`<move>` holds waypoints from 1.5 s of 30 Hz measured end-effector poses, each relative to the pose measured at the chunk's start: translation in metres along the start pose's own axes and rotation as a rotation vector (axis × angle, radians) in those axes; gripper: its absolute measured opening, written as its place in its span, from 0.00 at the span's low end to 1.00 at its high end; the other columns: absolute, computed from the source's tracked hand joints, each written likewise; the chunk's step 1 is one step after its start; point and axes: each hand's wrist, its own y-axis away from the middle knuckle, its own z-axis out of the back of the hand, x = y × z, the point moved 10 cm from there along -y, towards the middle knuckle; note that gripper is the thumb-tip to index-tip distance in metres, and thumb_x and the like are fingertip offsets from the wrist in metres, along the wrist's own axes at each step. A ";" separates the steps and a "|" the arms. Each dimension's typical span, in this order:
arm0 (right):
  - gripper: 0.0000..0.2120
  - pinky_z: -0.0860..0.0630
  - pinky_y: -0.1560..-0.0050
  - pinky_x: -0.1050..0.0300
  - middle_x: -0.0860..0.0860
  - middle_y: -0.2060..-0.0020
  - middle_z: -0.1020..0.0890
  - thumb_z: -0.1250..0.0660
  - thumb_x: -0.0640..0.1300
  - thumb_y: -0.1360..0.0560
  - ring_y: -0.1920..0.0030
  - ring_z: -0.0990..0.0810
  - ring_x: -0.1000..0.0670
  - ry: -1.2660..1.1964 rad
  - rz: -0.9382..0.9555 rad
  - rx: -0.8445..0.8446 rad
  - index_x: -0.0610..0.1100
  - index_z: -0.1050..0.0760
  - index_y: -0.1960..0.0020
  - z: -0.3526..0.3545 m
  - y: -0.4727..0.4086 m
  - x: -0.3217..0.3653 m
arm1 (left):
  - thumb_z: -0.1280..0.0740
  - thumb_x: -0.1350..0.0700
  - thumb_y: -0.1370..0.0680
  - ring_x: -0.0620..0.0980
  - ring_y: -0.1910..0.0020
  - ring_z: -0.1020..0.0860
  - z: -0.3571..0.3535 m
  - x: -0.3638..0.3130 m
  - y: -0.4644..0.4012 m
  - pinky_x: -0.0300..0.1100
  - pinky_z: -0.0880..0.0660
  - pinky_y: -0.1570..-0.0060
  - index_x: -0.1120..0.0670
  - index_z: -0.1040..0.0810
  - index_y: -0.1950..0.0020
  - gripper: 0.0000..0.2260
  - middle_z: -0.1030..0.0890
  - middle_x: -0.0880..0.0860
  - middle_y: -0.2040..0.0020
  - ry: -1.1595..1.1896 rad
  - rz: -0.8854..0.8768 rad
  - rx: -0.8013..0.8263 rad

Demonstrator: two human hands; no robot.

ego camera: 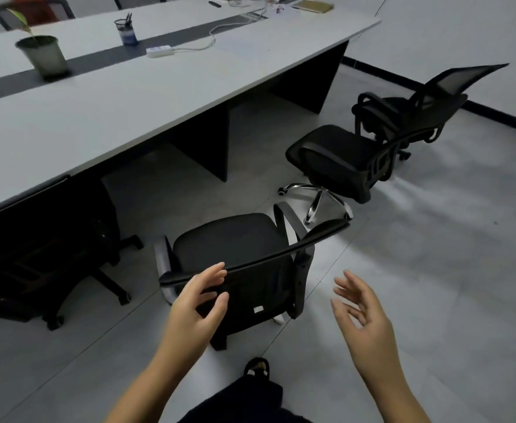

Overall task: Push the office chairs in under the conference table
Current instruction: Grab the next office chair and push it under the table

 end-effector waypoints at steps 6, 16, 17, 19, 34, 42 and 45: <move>0.21 0.31 0.43 0.75 0.63 0.43 0.25 0.34 0.41 0.26 0.41 0.27 0.63 0.149 0.033 0.122 0.58 0.32 0.37 -0.008 -0.087 0.000 | 0.33 0.53 0.25 0.31 0.41 0.30 -0.023 0.010 -0.056 0.29 0.32 0.45 0.37 0.33 0.39 0.18 0.26 0.35 0.44 -0.209 -0.001 0.039; 0.18 0.31 0.40 0.50 0.51 0.46 0.18 0.36 0.43 0.30 0.43 0.23 0.46 1.019 0.396 0.783 0.51 0.26 0.40 -0.100 -0.189 -0.052 | 0.20 0.55 0.46 0.44 0.67 0.17 -0.053 0.060 -0.102 0.36 0.23 0.73 0.43 0.17 0.57 0.20 0.16 0.41 0.62 -0.958 0.108 0.131; 0.17 0.27 0.48 0.51 0.51 0.48 0.18 0.37 0.43 0.29 0.47 0.21 0.46 1.017 0.431 0.817 0.52 0.25 0.40 -0.103 -0.195 -0.051 | 0.19 0.57 0.48 0.43 0.68 0.18 -0.053 0.062 -0.107 0.35 0.23 0.76 0.43 0.17 0.60 0.20 0.16 0.40 0.64 -0.992 0.132 0.116; 0.17 0.26 0.54 0.53 0.52 0.47 0.18 0.38 0.45 0.27 0.48 0.21 0.47 1.017 0.498 0.881 0.53 0.26 0.39 -0.108 -0.206 -0.052 | 0.20 0.58 0.46 0.42 0.66 0.17 -0.051 0.065 -0.115 0.36 0.23 0.75 0.42 0.17 0.59 0.19 0.15 0.39 0.63 -1.018 0.166 0.078; 0.12 0.29 0.63 0.56 0.50 0.56 0.16 0.40 0.47 0.24 0.55 0.19 0.45 1.109 0.764 0.933 0.56 0.25 0.43 -0.202 -0.350 -0.026 | 0.37 0.52 0.24 0.44 0.48 0.20 -0.015 0.090 -0.243 0.38 0.27 0.58 0.39 0.22 0.42 0.13 0.17 0.42 0.46 -1.071 0.394 -0.004; 0.12 0.28 0.61 0.57 0.52 0.53 0.16 0.41 0.49 0.23 0.53 0.19 0.48 1.195 0.781 0.928 0.58 0.26 0.41 -0.283 -0.438 0.002 | 0.39 0.45 0.23 0.45 0.47 0.20 0.033 0.124 -0.339 0.39 0.29 0.58 0.41 0.23 0.41 0.12 0.18 0.43 0.45 -1.091 0.402 0.025; 0.12 0.28 0.60 0.57 0.53 0.54 0.16 0.41 0.49 0.23 0.54 0.19 0.48 1.211 0.778 0.921 0.59 0.25 0.42 -0.311 -0.469 0.014 | 0.38 0.45 0.24 0.46 0.47 0.20 0.052 0.139 -0.373 0.40 0.29 0.58 0.41 0.24 0.41 0.12 0.17 0.44 0.45 -1.080 0.409 0.053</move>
